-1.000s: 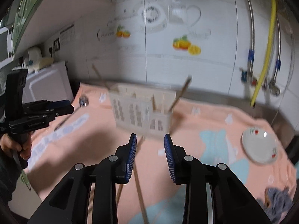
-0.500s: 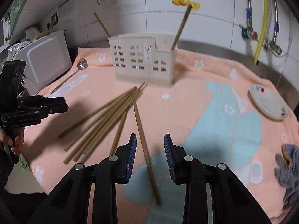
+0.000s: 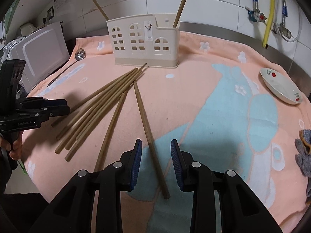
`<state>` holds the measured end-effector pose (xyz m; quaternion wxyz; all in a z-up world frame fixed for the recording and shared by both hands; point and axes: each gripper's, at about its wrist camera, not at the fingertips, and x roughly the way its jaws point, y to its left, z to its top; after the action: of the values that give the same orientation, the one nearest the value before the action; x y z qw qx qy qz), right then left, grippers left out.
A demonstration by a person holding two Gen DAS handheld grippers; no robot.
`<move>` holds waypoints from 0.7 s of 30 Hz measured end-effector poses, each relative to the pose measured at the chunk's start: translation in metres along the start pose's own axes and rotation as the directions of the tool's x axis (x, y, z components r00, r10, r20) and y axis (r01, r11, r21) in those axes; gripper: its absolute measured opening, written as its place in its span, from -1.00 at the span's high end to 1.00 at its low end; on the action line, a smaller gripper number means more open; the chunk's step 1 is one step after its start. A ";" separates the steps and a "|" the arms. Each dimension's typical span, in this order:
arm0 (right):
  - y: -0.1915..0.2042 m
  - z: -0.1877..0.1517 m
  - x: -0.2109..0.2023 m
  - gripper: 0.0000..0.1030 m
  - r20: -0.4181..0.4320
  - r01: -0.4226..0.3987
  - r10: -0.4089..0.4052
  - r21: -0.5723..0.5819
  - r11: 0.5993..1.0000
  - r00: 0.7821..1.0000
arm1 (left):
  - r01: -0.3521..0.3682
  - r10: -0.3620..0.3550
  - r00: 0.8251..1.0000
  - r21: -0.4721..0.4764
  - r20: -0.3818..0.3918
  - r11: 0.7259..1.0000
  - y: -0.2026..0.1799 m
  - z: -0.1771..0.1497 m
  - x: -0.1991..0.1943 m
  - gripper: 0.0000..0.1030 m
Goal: Organize utensils
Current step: 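Grasp another chopstick with the left gripper while the right gripper grasps one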
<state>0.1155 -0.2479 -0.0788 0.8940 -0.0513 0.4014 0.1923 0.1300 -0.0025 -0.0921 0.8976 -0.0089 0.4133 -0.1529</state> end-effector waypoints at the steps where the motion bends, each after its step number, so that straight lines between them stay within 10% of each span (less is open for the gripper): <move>1: 0.000 0.000 0.001 0.41 -0.001 0.001 -0.001 -0.001 1.000 1.000 | 0.001 -0.001 1.000 0.005 -0.003 1.000 -0.001 0.000 0.001 0.40; 21: -0.004 -0.010 0.009 0.56 -0.017 -0.010 0.010 0.007 1.000 1.000 | -0.020 0.021 0.999 0.037 -0.024 0.999 -0.003 -0.001 0.015 0.70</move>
<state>0.1156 -0.2512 -0.0924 0.8898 -0.0476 0.4098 0.1949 0.1377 -0.0093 -0.1031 0.8941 0.0137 0.4214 -0.1514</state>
